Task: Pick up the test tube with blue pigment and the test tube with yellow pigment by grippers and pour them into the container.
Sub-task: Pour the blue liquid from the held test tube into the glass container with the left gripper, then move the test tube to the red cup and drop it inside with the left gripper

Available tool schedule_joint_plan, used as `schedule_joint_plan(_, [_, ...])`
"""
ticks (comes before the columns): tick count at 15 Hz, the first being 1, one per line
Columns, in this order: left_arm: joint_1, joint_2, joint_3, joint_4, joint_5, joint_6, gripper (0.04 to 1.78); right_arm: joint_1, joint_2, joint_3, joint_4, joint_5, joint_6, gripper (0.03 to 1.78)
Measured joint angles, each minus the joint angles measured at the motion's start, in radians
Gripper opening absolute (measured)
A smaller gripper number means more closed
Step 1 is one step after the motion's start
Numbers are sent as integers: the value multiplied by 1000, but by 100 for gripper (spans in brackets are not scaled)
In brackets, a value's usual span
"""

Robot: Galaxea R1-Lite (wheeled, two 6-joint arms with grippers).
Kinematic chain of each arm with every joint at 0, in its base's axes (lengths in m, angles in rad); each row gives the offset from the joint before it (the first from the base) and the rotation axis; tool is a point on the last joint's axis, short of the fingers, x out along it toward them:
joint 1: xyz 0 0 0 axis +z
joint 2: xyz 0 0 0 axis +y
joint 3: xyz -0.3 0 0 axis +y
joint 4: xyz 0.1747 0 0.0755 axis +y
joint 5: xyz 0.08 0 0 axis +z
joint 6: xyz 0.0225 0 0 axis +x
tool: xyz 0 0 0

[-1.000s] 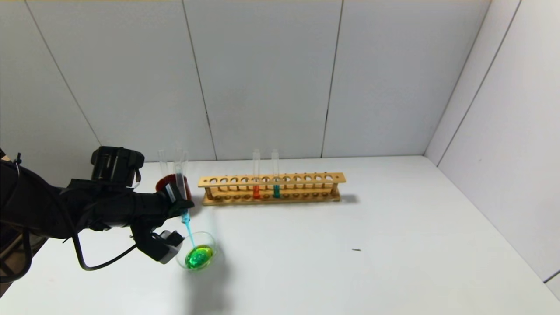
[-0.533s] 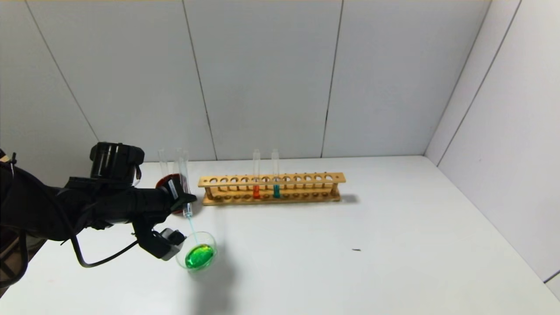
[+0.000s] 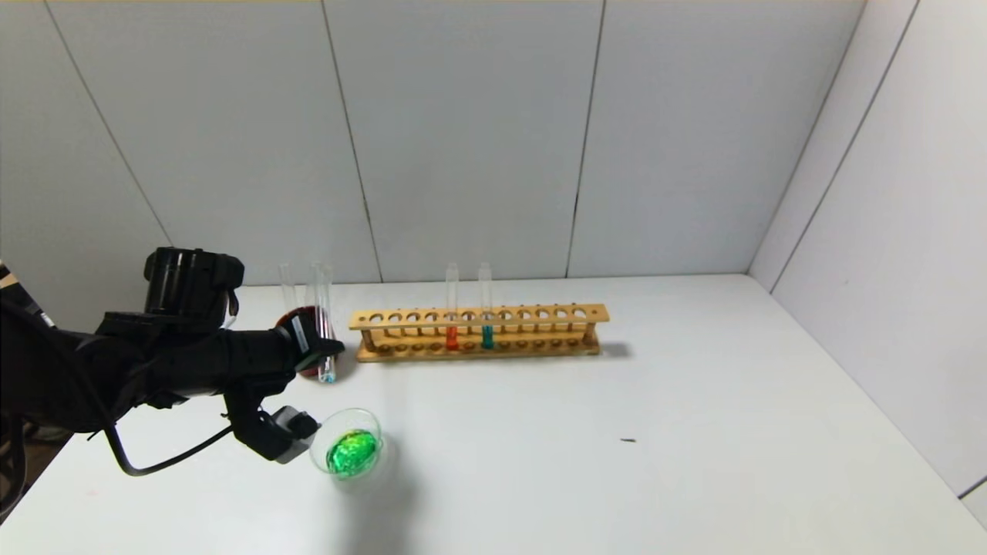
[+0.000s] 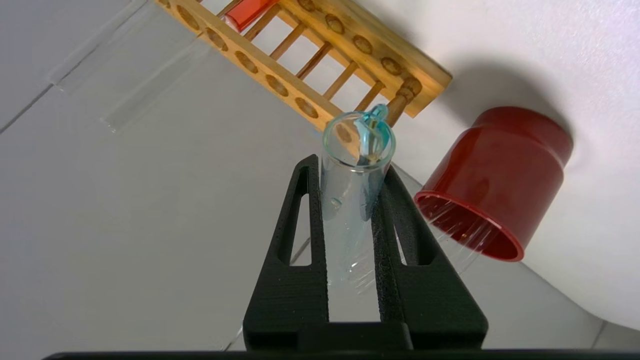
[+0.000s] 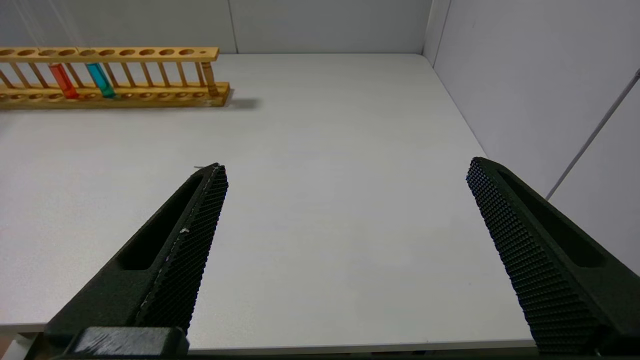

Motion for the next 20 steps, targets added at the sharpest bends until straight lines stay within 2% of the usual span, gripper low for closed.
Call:
schedule_joint_plan(8, [1, -9, 6, 0, 3, 16, 31, 0, 0, 0, 0, 0, 0, 175])
schedule_joint_plan(10, [5, -24, 8, -1, -5, -13, 31, 0, 0, 0, 0, 0, 0, 175])
schedule_joint_plan(12, [26, -53, 9, -1, -22, -117, 31, 0, 0, 0, 0, 0, 0, 175])
schedule_joint_plan(14, [53, -99, 22, -5, -35, -330, 31, 0, 0, 0, 0, 0, 0, 175])
schedule_joint_plan(16, [65, -150, 35, -34, -31, -624, 31, 0, 0, 0, 0, 0, 0, 175])
schedule_joint_plan(20, [65, -222, 20, -161, 2, -1336, 31, 0, 0, 0, 0, 0, 0, 175])
